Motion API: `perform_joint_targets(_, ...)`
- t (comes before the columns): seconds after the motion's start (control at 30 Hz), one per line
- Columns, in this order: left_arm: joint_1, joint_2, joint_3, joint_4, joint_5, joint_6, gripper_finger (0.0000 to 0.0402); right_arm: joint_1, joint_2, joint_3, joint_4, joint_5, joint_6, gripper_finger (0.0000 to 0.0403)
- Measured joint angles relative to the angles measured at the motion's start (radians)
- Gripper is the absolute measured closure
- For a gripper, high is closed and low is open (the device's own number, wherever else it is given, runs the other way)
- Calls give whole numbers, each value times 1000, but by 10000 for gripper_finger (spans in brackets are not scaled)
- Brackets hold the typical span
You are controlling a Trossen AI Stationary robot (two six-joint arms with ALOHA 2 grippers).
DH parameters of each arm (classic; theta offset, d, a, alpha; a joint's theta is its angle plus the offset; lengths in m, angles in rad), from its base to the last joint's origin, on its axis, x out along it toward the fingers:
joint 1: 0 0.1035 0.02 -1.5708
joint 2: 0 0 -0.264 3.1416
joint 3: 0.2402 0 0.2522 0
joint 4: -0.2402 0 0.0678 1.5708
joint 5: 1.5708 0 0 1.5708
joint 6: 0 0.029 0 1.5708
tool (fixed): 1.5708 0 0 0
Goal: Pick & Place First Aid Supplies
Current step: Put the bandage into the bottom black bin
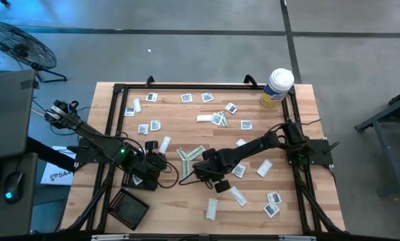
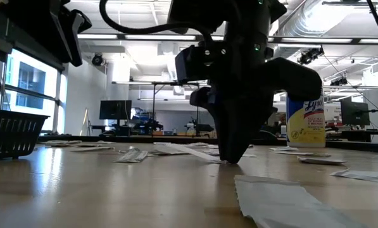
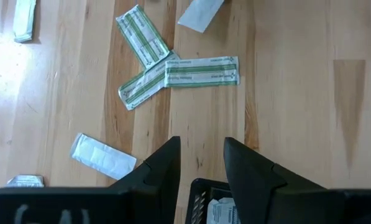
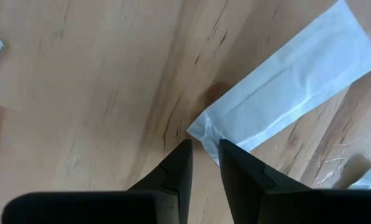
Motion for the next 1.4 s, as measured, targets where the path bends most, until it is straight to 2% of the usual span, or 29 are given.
perform_joint_targets(0.17, 0, 0, 0, 20, 0, -3, 282, -7, -5, -35, 26, 31, 85, 343)
perform_joint_targets(0.37, 0, 0, -1, 63, -2, 6, 282, -9, -5, -69, 50, 54, 157, 397)
perform_joint_targets(0.5, 0, 0, -47, 167, -16, 48, 282, -7, -3, -50, 39, 47, 214, 398)
perform_joint_targets(0.77, 0, 0, -182, 471, -16, 255, 282, 15, -40, 50, -58, 18, 291, 402)
perform_joint_targets(1.07, 0, 46, -212, 671, -56, 496, 277, 23, -146, 60, -54, -16, 393, 402)
perform_joint_targets(1.27, 0, 81, -212, 794, -125, 597, 242, 25, -160, 59, 19, -68, 389, 402)
perform_joint_targets(1.4, 0, 109, -212, 862, -93, 688, 212, 25, -160, 60, 58, -87, 387, 402)
